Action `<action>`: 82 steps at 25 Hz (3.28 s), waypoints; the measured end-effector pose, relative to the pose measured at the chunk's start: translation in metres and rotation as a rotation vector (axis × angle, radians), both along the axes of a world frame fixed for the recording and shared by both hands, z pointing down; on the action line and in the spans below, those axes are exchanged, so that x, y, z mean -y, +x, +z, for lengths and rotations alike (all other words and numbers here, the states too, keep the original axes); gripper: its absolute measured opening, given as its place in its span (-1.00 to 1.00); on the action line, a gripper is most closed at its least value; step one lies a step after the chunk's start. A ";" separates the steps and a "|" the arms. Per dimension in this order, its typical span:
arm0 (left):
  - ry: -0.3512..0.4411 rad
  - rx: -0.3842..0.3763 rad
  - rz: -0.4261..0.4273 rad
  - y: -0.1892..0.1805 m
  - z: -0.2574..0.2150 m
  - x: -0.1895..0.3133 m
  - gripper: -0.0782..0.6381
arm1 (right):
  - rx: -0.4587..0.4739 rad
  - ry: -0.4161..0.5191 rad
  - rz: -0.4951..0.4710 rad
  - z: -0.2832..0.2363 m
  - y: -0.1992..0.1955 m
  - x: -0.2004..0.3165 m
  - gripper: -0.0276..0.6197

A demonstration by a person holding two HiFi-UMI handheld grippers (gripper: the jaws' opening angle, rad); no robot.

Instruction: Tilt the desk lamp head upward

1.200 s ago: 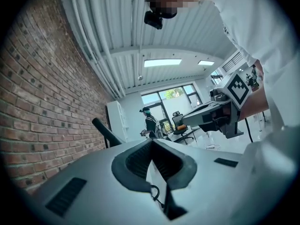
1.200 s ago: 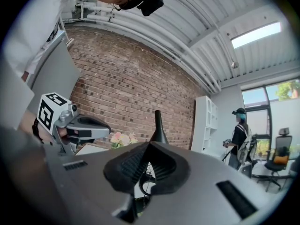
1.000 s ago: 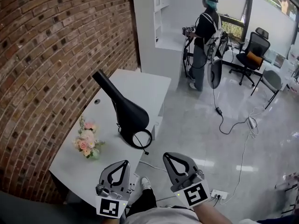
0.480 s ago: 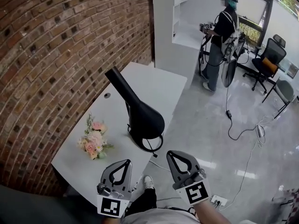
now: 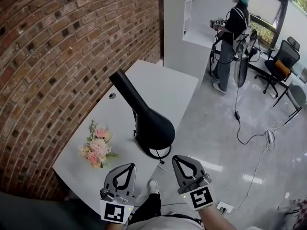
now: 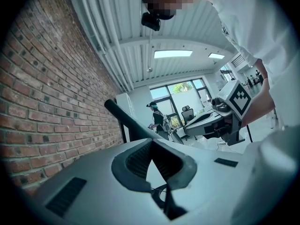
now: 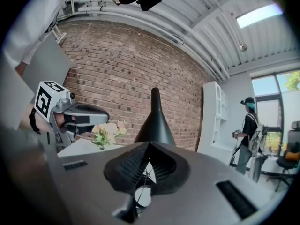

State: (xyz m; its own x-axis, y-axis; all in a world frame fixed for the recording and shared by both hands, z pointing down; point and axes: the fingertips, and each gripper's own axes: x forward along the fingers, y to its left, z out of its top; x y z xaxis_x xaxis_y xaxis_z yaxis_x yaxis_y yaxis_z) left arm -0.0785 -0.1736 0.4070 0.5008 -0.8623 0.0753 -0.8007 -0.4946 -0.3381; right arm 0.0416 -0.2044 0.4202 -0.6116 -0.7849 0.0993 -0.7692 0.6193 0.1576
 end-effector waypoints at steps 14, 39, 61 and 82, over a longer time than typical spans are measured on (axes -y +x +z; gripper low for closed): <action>-0.056 -0.018 -0.005 -0.009 0.027 0.028 -0.76 | -0.003 -0.057 -0.008 0.032 -0.015 0.029 -0.86; -0.095 -0.043 0.030 -0.017 0.052 0.055 -0.76 | -0.010 -0.089 0.066 0.073 -0.016 0.047 -0.86; -0.083 -0.051 0.038 -0.012 0.050 0.062 -0.76 | 0.057 -0.085 0.115 0.063 -0.014 0.075 -0.86; -0.008 -0.039 0.004 -0.008 0.014 0.044 -0.76 | 0.103 0.037 0.100 -0.027 0.009 0.043 -0.86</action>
State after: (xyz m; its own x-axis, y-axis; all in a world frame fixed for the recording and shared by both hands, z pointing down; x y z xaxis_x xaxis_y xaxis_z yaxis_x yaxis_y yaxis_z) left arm -0.0865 -0.2176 0.4205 0.5068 -0.8597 0.0628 -0.8113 -0.5004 -0.3022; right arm 0.0508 -0.2470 0.3928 -0.5357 -0.8444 0.0098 -0.8401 0.5340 0.0955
